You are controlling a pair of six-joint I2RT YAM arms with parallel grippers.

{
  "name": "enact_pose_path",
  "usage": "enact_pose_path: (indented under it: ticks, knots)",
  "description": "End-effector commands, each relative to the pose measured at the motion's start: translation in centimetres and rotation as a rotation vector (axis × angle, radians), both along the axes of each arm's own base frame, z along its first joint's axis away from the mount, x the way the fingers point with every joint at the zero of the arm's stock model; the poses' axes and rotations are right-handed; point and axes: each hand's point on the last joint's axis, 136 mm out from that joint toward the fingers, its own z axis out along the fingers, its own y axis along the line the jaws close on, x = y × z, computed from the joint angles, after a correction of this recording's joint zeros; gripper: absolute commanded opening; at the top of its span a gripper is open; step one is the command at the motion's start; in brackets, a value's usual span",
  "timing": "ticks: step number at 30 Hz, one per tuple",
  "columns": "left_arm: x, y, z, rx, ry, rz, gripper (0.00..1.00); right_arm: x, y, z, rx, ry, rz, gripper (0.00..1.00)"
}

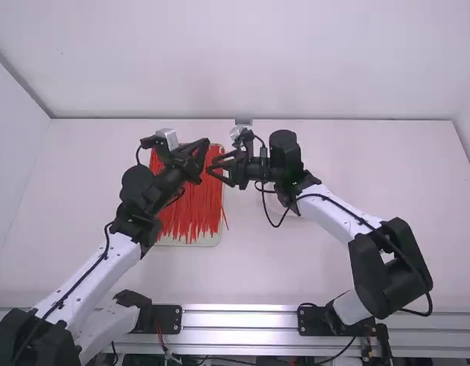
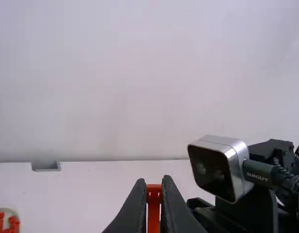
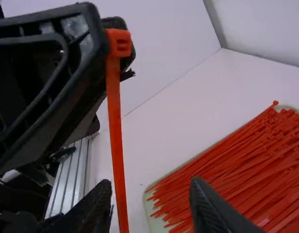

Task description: Fasten the cable tie

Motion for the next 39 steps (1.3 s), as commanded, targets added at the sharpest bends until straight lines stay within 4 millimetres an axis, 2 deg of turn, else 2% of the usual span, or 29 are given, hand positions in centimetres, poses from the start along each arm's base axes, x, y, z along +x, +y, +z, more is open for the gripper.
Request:
enact_pose_path:
  ticks: [1,2,4,8,10,12,13,16,22,25,26,27,33,39]
  knots:
    - [-0.4,0.1,0.4,-0.007,-0.015,0.001,0.02,-0.2,0.1,2.6,0.032,-0.058,0.012,0.23]
    - [-0.4,0.1,0.4,-0.006,-0.012,0.001,0.02,-0.3,0.1,2.6,0.031,-0.057,0.013,0.13]
    - [-0.5,-0.1,0.3,-0.006,-0.011,-0.003,0.02,-0.2,0.1,2.6,0.031,-0.057,0.012,0.01]
    - [-0.3,0.2,0.2,-0.004,-0.004,0.004,0.02,-0.3,0.1,2.6,0.031,-0.057,0.013,0.0]
    - [-0.4,0.1,0.2,-0.004,-0.005,0.004,0.11,-0.3,0.1,2.5,0.03,-0.054,0.014,0.0]
    - [-0.3,0.2,0.2,-0.004,-0.006,0.008,0.16,-0.3,0.1,2.5,0.029,-0.053,0.013,0.0]
    - [-0.3,0.2,0.3,-0.004,-0.009,0.006,0.31,-0.1,-0.1,2.5,0.029,-0.051,0.009,0.0]
    - [-0.3,0.3,0.2,0.022,-0.021,0.01,0.45,0.0,-0.9,2.7,0.041,-0.054,0.032,0.0]
    - [-0.1,0.6,-0.5,0.052,-0.008,0.017,0.82,0.3,-4.5,3.3,0.077,-0.045,0.106,0.0]
    - [-0.5,0.1,-0.2,0.093,-0.048,-0.029,0.9,0.5,-5.9,3.5,0.087,-0.044,0.122,0.0]
    - [-0.8,-0.2,0.1,0.106,-0.064,-0.065,0.98,0.5,-6.4,3.6,0.091,-0.043,0.128,0.0]
    - [-1.0,-0.3,0.4,0.115,-0.074,-0.089,1.0,0.5,-6.8,3.6,0.093,-0.05,0.133,0.0]
    - [-1.8,-0.2,2.1,0.18,-0.113,-0.221,0.99,-0.3,-8.9,3.9,0.116,-0.076,0.212,0.0]
    - [-2.9,-0.7,3.6,0.279,-0.163,-0.343,0.99,-0.3,-9.7,4.3,0.124,-0.117,0.224,0.0]
